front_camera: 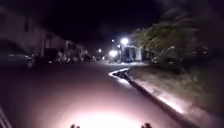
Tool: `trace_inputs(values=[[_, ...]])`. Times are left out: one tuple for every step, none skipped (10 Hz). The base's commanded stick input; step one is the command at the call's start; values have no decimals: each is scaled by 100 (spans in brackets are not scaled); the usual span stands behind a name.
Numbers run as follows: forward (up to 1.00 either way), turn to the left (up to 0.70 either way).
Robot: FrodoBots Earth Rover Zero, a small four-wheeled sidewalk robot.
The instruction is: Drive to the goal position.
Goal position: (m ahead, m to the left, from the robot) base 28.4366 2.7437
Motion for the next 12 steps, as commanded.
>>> trace_inputs(values=[[70,0],[70,0],[70,0],[70,0],[70,0],[70,0],[70,0],[70,0],[70,0],[70,0],[70,0],[70,0]])
